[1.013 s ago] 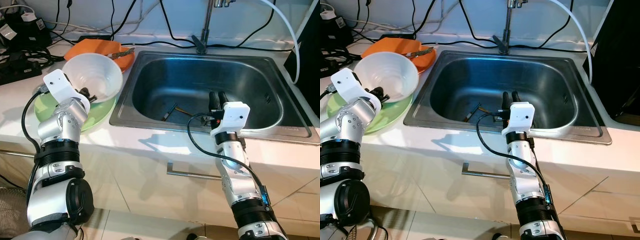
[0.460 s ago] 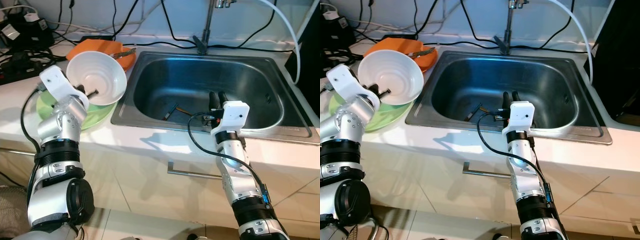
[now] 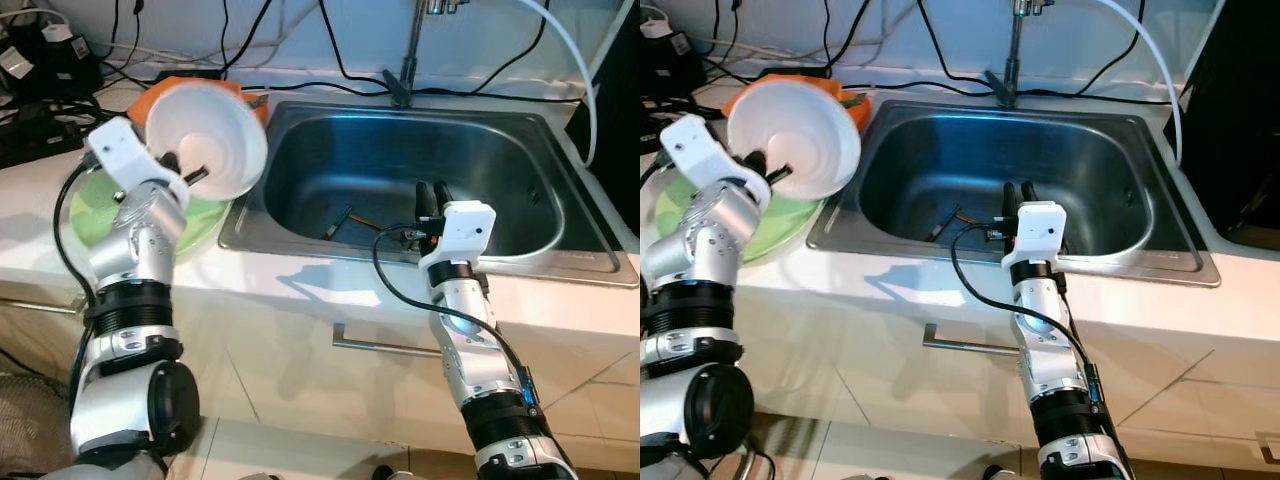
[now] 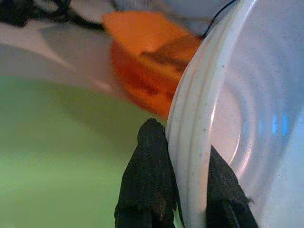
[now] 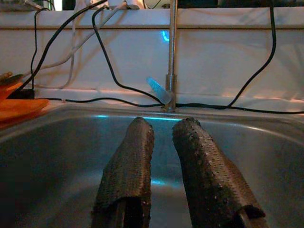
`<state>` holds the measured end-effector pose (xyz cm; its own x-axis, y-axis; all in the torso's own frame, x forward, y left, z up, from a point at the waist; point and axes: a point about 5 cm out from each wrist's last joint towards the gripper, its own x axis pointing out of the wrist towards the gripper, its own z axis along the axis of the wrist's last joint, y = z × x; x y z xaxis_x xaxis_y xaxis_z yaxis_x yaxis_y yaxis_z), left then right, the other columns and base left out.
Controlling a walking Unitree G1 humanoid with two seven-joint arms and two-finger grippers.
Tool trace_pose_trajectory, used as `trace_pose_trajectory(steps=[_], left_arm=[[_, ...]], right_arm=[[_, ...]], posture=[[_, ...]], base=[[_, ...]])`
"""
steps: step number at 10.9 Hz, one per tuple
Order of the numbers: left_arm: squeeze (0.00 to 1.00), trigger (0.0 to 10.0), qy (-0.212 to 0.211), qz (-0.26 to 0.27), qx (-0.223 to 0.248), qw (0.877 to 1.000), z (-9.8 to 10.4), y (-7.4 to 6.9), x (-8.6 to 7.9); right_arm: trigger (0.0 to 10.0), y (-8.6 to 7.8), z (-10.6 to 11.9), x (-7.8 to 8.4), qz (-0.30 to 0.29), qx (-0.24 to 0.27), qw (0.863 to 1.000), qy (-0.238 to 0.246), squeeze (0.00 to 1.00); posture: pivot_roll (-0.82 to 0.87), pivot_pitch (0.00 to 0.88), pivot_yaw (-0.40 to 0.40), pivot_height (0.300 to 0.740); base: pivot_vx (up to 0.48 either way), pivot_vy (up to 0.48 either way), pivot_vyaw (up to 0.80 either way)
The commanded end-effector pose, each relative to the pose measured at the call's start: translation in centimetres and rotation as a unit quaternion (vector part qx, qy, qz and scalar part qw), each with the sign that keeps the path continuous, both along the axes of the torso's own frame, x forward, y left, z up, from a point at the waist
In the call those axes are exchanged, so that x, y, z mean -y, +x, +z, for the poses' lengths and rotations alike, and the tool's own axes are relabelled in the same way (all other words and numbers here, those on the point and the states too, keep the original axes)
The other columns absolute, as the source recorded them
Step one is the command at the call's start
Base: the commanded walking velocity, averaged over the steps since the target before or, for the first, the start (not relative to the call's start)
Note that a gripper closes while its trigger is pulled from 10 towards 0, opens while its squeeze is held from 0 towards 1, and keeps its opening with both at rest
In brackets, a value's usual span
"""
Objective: Kitchen organization
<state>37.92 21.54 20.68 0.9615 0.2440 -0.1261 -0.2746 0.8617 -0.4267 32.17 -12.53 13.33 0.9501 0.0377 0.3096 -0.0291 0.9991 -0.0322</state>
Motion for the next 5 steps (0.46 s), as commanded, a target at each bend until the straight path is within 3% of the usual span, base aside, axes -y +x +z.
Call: trace_pose_trajectory(steps=[1,2,3,4,5], left_arm=[[0.0,0.0,-0.006,-0.015,0.078,0.997,2.4,-0.1,0.3],[0.0,1.1,-0.014,-0.054,0.133,0.99,3.7,-0.1,1.4],[0.0,7.9,0.002,-0.11,0.174,0.979,4.5,-0.4,3.4],[0.0,10.0,-0.006,-0.133,0.181,0.974,4.4,-0.5,4.4],[0.0,10.0,-0.004,-0.186,0.178,0.966,3.0,-0.7,6.9]], right_arm=[[10.0,-0.3,-2.3,0.4,-0.01,-0.055,0.998,-0.002,0.0],[10.0,-0.3,-2.3,0.5,-0.01,-0.055,0.998,-0.003,0.0],[10.0,-0.2,-2.2,0.4,-0.01,-0.053,0.999,-0.003,0.0],[10.0,-0.1,-2.0,0.4,-0.009,-0.051,0.999,-0.003,0.0],[10.0,0.3,-1.0,0.4,-0.008,-0.037,0.999,0.011,0.0]], posture=[[0.04,0.032,0.068,0.74],[0.04,0.032,0.067,0.74],[0.04,0.03,0.067,0.74],[0.03,0.029,0.068,0.74],[0.02,0.026,0.069,0.74]], base=[[0.0,0.0,0.0],[0.0,0.0,0.0],[0.0,0.0,0.0],[0.0,0.0,0.0],[0.0,0.0,0.0]])
